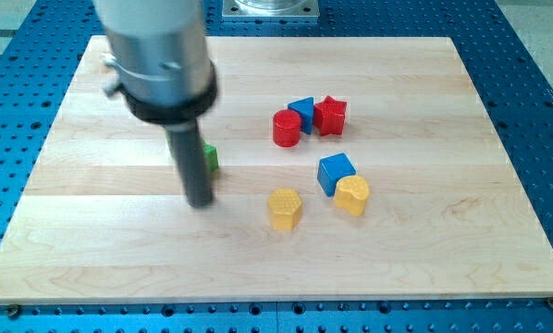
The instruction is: Slide the red blocks and triangle parallel to each other
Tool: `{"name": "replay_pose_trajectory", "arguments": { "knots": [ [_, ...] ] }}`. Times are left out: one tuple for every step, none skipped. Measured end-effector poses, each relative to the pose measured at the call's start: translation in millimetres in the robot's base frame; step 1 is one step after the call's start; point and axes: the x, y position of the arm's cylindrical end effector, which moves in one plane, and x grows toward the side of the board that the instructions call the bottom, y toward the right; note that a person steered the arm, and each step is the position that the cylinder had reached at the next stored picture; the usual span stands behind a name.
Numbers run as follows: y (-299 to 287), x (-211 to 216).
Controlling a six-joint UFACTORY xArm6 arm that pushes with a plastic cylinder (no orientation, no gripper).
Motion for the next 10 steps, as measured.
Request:
{"name": "replay_pose_trajectory", "arguments": {
  "knots": [
    [12,-38],
    [25,-81],
    [52,-135],
    [87,-140],
    [56,-113],
    [94,-77],
    [118,-123],
    [125,-161],
    [145,-165],
    [97,-225]
  ]
}}
